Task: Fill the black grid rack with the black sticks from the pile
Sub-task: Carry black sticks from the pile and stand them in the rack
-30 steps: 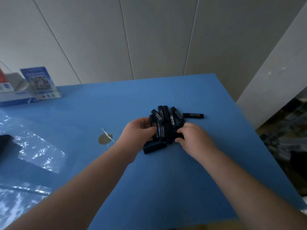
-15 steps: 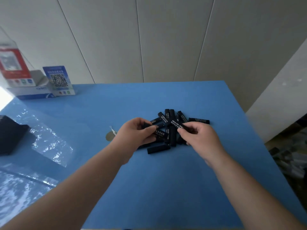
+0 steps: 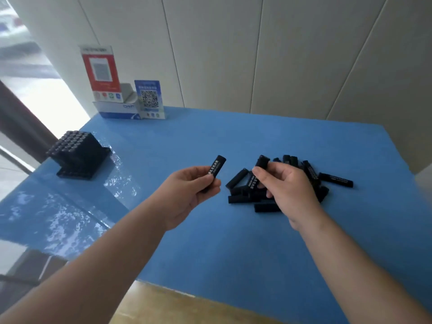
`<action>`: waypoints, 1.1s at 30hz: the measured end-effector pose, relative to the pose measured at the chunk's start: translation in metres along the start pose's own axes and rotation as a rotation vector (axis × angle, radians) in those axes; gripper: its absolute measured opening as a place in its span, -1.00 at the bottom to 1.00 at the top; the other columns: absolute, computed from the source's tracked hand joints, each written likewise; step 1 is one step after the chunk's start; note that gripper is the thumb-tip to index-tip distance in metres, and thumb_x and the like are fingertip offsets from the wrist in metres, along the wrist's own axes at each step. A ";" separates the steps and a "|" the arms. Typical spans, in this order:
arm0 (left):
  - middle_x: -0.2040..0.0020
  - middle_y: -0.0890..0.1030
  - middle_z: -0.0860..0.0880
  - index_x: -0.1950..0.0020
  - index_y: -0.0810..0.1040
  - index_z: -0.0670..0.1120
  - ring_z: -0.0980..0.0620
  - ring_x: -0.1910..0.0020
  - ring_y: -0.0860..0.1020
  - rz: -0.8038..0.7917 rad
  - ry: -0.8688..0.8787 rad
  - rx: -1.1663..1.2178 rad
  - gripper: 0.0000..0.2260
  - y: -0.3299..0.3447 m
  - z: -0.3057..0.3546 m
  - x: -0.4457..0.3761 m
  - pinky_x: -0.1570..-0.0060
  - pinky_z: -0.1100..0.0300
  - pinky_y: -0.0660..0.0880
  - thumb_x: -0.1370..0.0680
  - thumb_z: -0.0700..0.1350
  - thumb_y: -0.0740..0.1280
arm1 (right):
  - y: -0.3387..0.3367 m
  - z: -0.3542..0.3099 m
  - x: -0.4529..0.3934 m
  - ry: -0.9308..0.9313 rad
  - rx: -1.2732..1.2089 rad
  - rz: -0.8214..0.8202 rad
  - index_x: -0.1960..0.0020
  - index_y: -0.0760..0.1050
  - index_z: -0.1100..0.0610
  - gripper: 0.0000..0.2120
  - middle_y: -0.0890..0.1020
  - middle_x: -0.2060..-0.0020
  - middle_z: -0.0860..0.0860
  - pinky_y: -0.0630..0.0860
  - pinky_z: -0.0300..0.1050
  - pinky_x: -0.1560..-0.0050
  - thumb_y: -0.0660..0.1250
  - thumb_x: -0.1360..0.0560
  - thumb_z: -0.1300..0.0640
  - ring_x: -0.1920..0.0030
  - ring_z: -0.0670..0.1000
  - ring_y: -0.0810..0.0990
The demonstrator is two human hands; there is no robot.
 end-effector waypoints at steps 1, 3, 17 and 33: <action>0.09 0.63 -0.17 -0.17 0.55 -0.30 0.03 0.12 0.63 0.008 0.009 0.009 -0.83 -0.009 0.002 0.005 0.03 0.25 0.60 -0.62 -0.31 0.24 | 0.011 -0.003 0.001 -0.005 -0.001 -0.024 0.03 0.66 -0.04 -0.94 0.72 0.22 -0.16 0.52 -0.19 0.16 0.41 -0.56 0.03 0.28 -0.23 0.62; 0.16 0.64 -0.13 -0.11 0.57 -0.26 0.03 0.15 0.63 0.041 0.030 0.045 -0.86 -0.027 0.005 0.017 0.08 0.25 0.60 -0.62 -0.31 0.24 | 0.034 -0.009 0.003 -0.015 0.006 -0.067 0.03 0.65 -0.06 -0.95 0.71 0.27 -0.20 0.50 -0.24 0.17 0.40 -0.56 0.03 0.31 -0.24 0.61; 0.19 0.65 0.05 -0.08 0.63 -0.11 0.13 0.19 0.59 0.321 0.248 -0.222 -0.88 -0.199 0.047 0.116 0.13 0.26 0.54 -0.54 -0.21 0.42 | 0.229 -0.044 0.047 -0.036 0.056 -0.190 0.01 0.64 -0.04 -0.90 0.74 0.13 -0.08 0.52 -0.29 0.24 0.50 -0.48 0.07 0.13 -0.07 0.70; 0.16 0.64 0.11 -0.07 0.60 0.09 0.20 0.26 0.58 0.414 0.344 -0.735 -0.91 -0.354 0.089 0.132 0.12 0.24 0.53 -0.60 -0.04 0.33 | 0.395 -0.043 0.033 -0.140 0.219 -0.267 0.07 0.61 -0.08 -0.97 0.68 0.21 -0.14 0.63 0.18 0.01 0.44 -0.53 0.01 0.14 -0.05 0.65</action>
Point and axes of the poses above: each hand's wrist, its own x-axis away from the middle knuckle, its own y-axis out of the palm, z = x × y, the point moved 2 cm from there along -x, towards the middle knuckle
